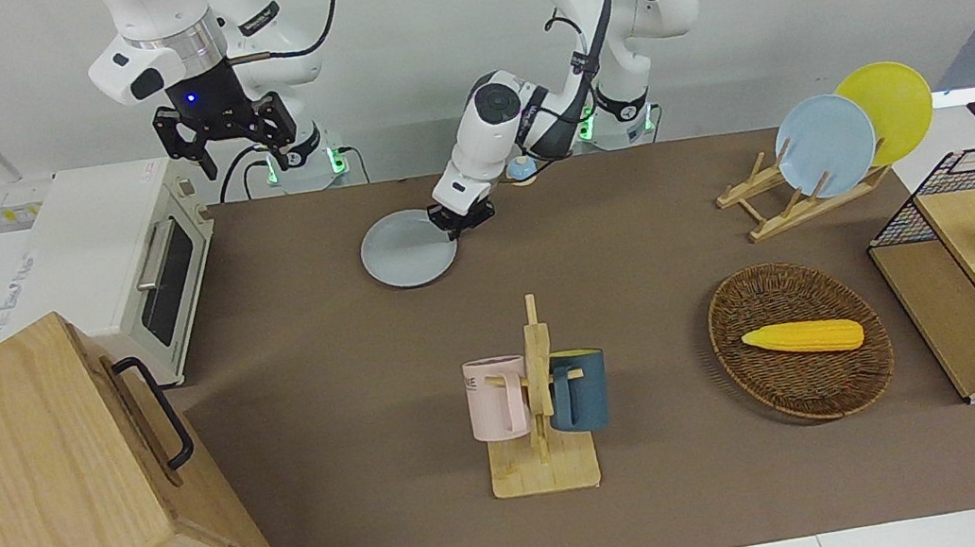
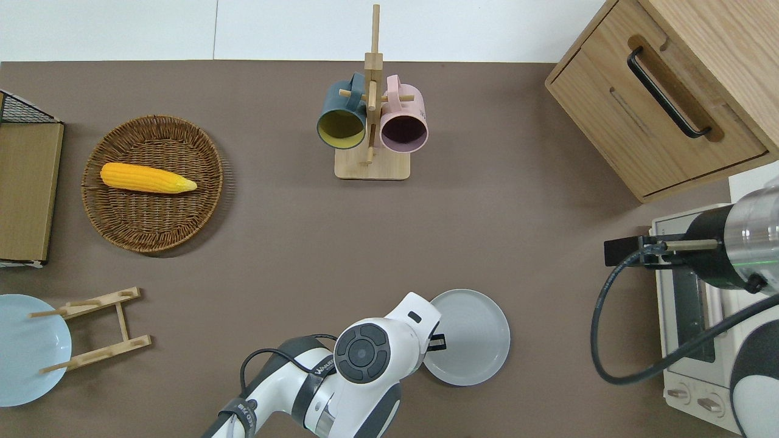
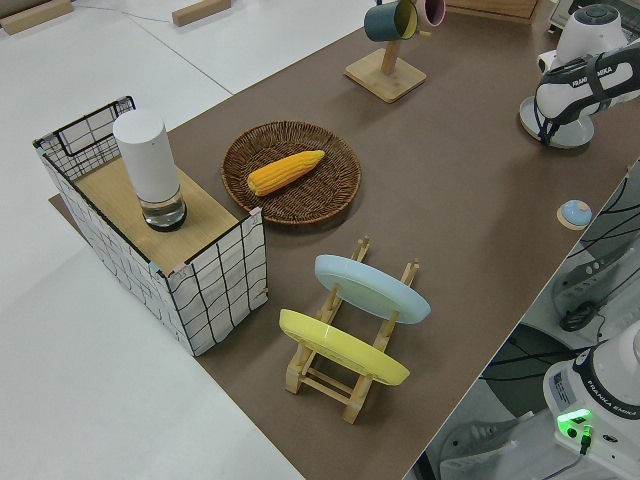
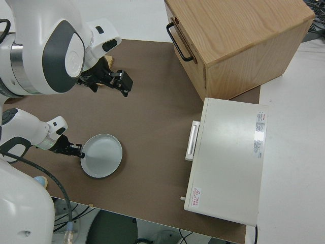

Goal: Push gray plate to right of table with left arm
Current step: 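Keep pushing the gray plate with the left gripper toward the oven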

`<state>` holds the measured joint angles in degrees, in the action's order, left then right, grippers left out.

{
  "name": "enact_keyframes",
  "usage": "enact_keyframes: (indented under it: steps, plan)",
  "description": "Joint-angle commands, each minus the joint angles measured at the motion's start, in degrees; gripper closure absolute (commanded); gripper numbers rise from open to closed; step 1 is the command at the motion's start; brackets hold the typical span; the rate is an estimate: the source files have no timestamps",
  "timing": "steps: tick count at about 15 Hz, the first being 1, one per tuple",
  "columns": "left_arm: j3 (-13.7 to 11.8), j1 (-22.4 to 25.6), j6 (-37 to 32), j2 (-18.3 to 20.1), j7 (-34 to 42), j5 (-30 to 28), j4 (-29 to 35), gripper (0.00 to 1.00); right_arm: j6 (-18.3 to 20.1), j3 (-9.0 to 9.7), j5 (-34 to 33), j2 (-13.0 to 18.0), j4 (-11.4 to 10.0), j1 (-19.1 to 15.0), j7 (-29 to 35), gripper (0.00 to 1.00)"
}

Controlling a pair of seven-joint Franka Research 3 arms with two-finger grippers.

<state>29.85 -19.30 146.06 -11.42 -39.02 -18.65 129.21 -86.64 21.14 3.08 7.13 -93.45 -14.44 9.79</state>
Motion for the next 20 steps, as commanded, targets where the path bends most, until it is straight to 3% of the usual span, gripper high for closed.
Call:
enact_keyframes:
  steps: [1,7,8,13,18,20]
  plan:
    - [-0.5,-1.4,1.8,-4.0,-2.6,2.6,-2.8,1.0,0.0,0.83,1.2,1.6,-1.6,-1.4,0.6,0.005]
    - [-0.8,-2.1,1.7,-4.3,-2.3,2.6,-2.9,0.97,0.0,0.83,1.2,1.6,-1.6,-1.4,0.6,0.005]
    - [-1.1,-2.1,1.7,-4.3,-2.2,2.6,-3.0,0.81,0.0,0.83,1.2,1.6,-1.6,-1.4,0.6,0.005]
    - [-2.7,-0.8,-2.2,-3.9,1.0,2.6,-3.7,0.39,0.0,0.83,1.2,1.6,-1.6,-1.4,0.6,0.005]
    - [-3.0,3.2,-10.8,-2.6,5.1,2.5,-6.3,0.08,0.0,0.83,1.2,1.6,-1.6,-1.4,0.7,0.005]
    - [-3.6,4.8,-13.2,-1.5,6.1,2.5,-6.4,0.02,0.0,0.83,1.2,1.6,-1.6,-1.4,0.7,0.005]
